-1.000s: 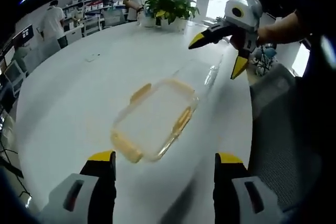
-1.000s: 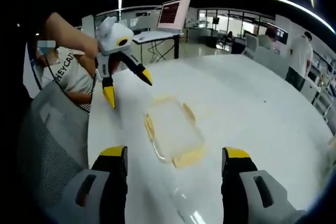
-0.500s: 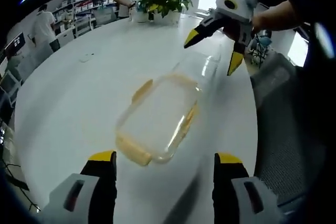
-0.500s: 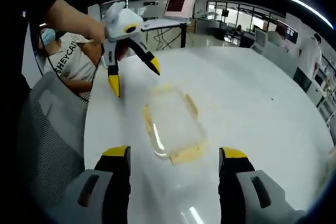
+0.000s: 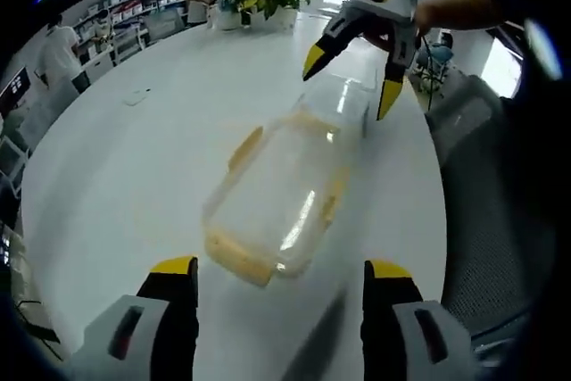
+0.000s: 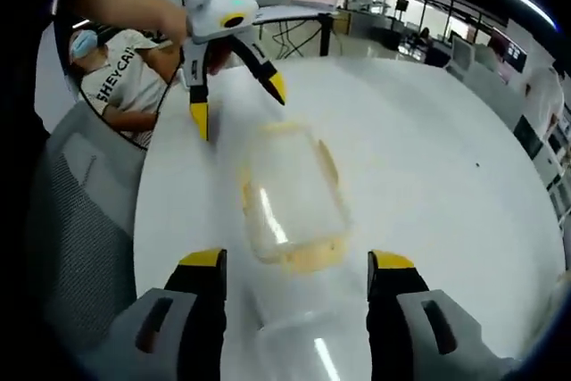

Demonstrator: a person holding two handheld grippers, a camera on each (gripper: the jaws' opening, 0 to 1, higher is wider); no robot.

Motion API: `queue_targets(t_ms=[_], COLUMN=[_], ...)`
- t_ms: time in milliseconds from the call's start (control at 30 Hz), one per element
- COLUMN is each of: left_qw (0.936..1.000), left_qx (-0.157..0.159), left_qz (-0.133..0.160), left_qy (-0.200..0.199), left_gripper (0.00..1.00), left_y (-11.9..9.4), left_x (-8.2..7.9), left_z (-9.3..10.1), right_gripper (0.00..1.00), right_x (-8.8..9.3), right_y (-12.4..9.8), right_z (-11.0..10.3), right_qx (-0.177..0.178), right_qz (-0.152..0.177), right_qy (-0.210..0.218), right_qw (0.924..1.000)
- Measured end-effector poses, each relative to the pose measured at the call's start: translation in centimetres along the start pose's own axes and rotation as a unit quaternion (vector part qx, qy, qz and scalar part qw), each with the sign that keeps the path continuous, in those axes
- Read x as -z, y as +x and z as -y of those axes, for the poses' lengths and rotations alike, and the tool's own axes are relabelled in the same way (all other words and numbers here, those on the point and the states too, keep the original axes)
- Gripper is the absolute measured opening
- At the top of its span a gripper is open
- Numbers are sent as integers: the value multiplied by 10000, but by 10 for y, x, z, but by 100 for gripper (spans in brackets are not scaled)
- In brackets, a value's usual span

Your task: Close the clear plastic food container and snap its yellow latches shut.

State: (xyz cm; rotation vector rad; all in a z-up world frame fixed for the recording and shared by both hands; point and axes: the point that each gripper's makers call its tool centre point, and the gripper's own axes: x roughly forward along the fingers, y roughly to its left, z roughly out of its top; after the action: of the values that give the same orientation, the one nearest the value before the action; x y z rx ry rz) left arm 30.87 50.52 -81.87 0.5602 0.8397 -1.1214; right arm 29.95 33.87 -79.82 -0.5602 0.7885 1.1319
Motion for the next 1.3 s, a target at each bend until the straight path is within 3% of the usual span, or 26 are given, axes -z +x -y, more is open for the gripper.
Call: queue_targets(t_ms=[367,700,1067,1300], left_qw=[9978,9959,9861,9831], left_qx=[128,215,296,400], left_qz=[-379,-468,-823,-878], left_qy=[522,739,1414,1556], left_gripper=[71,70,64,62], left_y=[9,16,21,23], left_x=[11,8,11,9], left_z=[-8,-16,-24,-29], right_gripper=[59,57,56,55], right_x=[7,16,17,16], right_y=[10,17,26,32], right_z=[6,6,10,12], right_qx=[-116,-228,-305,-360], right_qz=[-370,-628,-837,-913], right_qy=[-211,-416,-622,-709], right_qw=[9990,9969,9941,9926])
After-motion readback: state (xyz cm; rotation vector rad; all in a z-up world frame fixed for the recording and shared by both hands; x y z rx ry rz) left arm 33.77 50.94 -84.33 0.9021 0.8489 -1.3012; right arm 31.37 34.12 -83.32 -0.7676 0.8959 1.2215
